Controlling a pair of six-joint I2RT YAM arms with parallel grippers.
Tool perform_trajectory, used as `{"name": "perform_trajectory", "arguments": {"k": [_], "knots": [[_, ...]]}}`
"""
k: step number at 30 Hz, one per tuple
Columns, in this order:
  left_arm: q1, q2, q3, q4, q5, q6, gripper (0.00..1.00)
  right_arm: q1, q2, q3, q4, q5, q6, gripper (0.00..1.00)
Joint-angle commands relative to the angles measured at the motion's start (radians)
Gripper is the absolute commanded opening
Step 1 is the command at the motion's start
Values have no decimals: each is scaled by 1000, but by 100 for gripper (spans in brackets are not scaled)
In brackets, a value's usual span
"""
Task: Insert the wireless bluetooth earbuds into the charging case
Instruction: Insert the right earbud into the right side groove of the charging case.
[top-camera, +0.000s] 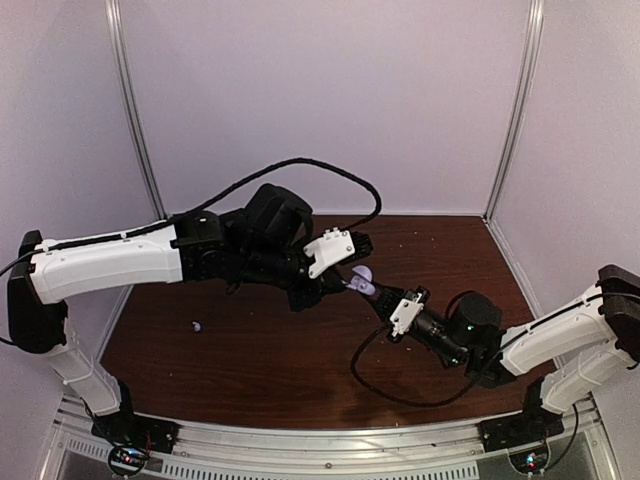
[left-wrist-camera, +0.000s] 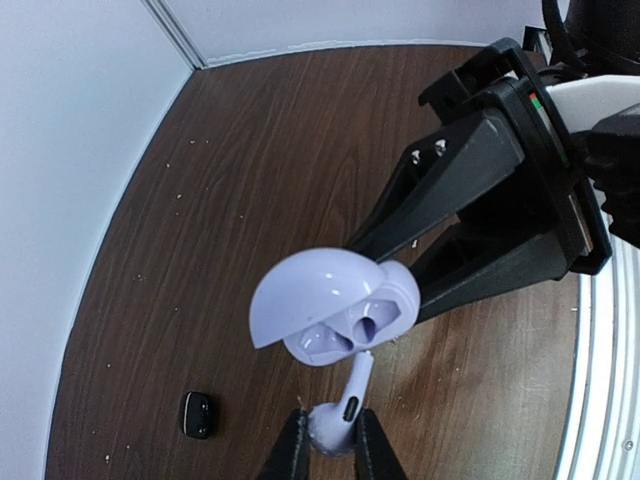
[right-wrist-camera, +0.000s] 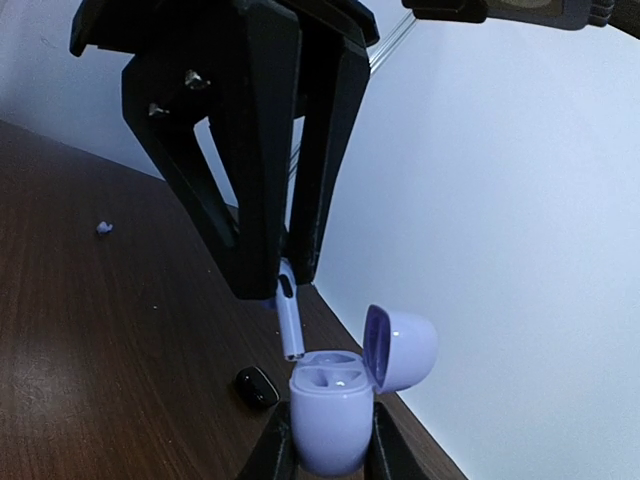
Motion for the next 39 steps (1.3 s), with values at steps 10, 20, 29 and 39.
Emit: {"name": "perform_trajectory", "arguments": {"k": [10,20,29,39], "knots": [[-7,40,68,11,11,-25,8,30,7,31,5,63,-38,0],[-13,73,82,-30,-62,-23,8,35,5,31,6,82,-45,0],[-37,108,109,-56,-61,-9,9,42,23,46,-11,100,-56,0],[-51,154,159,-85,-35,-24,16,46,22,52,-7,104,-32,0]]}}
